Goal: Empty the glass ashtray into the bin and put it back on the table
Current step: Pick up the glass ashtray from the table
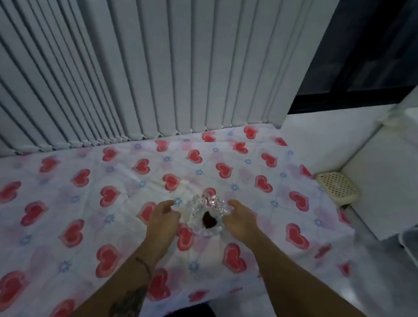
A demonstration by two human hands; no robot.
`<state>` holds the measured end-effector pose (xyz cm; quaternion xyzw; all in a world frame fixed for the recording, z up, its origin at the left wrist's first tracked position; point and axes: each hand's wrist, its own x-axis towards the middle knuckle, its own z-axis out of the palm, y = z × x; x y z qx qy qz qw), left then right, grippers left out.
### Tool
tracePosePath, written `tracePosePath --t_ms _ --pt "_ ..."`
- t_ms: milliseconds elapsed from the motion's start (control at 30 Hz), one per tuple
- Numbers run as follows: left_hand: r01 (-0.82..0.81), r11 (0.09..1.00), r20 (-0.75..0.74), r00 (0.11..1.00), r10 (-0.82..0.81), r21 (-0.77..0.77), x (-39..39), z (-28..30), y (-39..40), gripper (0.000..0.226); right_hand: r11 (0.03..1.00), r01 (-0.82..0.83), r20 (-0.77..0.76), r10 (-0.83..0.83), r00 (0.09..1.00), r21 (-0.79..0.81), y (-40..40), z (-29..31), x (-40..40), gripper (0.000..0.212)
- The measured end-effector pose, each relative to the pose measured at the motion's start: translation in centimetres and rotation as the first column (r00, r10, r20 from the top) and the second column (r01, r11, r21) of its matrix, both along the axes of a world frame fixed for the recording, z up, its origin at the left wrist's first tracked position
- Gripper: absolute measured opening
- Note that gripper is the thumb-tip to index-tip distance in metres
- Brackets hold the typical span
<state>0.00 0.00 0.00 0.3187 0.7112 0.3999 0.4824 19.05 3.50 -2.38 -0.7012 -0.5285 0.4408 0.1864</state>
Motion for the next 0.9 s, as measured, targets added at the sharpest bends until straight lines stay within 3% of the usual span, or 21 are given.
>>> tracePosePath --t_ms 100,233,367,567,733,900 --pt "0.027 0.999 -0.110 0.993 -0.031 -0.039 1.7 -2.0 1.4 0.049 0.999 -0.050 -0.054 0.050 0.997 -0.010 1.3 -1.9 0.0 0.059" --pt "0.079 0.994 -0.203 0.975 -0.094 -0.078 3.8 -3.5 1.6 0.057 0.996 -0.076 0.010 0.075 0.997 0.043 1.8 -4.4 -0.8 0.073" --pt "0.027 0.996 -0.262 0.964 -0.049 -0.086 4.9 -3.6 1.9 0.064 0.995 -0.082 0.008 0.081 0.997 0.057 1.6 -4.8 -1.4 0.075" --pt "-0.047 0.997 -0.302 0.953 0.028 -0.059 4.7 -2.2 0.2 0.059 0.998 -0.030 -0.149 0.037 0.988 0.051 -1.0 -3.6 -1.9 0.076" --pt "0.037 0.999 -0.273 0.961 -0.042 -0.023 2.2 0.1 -3.4 0.050 0.999 0.033 -0.324 -0.019 0.946 0.039 -5.4 -2.8 -2.8 0.063" --pt "0.143 0.990 -0.187 0.972 -0.142 -0.009 -2.2 1.1 -8.5 0.047 0.993 0.114 -0.469 -0.099 0.878 0.005 -12.3 0.2 -5.6 0.074"
